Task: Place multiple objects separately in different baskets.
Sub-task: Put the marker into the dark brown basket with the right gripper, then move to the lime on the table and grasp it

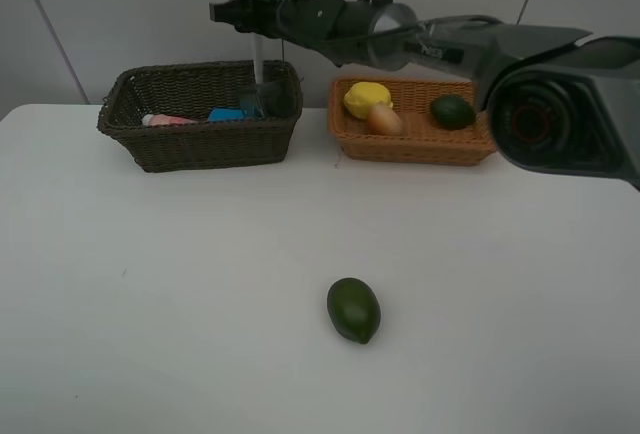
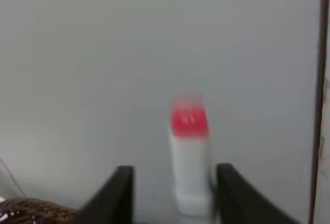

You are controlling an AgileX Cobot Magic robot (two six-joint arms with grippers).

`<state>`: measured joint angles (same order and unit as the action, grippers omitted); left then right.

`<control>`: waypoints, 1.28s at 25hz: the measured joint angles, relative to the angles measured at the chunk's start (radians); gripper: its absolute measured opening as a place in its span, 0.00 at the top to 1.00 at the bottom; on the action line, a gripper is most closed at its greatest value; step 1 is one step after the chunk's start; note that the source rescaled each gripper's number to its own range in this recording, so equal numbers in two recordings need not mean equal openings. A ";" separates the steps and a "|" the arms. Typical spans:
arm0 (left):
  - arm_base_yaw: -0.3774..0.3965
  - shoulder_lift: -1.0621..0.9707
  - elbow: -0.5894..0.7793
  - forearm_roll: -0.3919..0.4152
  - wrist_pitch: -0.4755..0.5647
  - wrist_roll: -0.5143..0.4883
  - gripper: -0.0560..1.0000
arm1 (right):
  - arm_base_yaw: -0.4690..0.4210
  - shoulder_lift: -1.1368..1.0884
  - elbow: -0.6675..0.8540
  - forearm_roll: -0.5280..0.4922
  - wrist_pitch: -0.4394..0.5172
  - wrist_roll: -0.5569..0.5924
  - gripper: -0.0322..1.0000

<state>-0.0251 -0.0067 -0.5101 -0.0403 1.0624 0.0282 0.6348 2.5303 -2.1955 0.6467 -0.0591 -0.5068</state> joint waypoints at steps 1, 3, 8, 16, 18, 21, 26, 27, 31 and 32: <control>0.000 0.000 0.000 0.000 0.000 0.000 0.00 | 0.000 0.000 0.000 0.000 0.004 0.000 0.24; 0.000 0.000 0.000 0.000 0.000 0.000 0.00 | 0.000 0.000 -0.002 0.000 0.030 0.000 0.08; 0.000 0.000 0.000 0.000 0.000 0.000 0.00 | 0.000 -0.045 -0.002 -0.002 0.241 0.000 0.01; 0.000 0.000 0.000 0.000 0.000 0.000 0.00 | 0.000 -0.306 -0.010 -0.275 1.027 0.161 0.00; 0.000 0.000 0.000 0.000 0.000 0.000 0.00 | 0.000 -0.353 -0.010 -0.391 1.202 0.238 0.00; 0.000 0.000 0.000 0.000 0.000 0.000 0.00 | 0.000 -0.414 0.042 -0.528 1.264 0.376 0.00; 0.000 0.000 0.000 0.000 0.000 0.000 0.00 | 0.000 -0.541 0.248 -0.647 1.275 0.524 0.00; 0.000 0.000 0.000 0.000 0.000 0.000 0.00 | 0.000 -0.568 0.310 -0.647 1.275 0.556 0.00; 0.000 0.000 0.000 0.000 0.000 0.000 0.00 | 0.000 -0.687 0.582 -0.562 1.276 0.654 0.00; 0.000 0.000 0.000 0.000 0.000 0.000 0.00 | 0.000 -0.710 0.649 -0.540 1.276 0.661 0.00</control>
<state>-0.0251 -0.0067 -0.5101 -0.0403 1.0624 0.0282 0.6348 1.8200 -1.5469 0.1063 1.2169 0.1546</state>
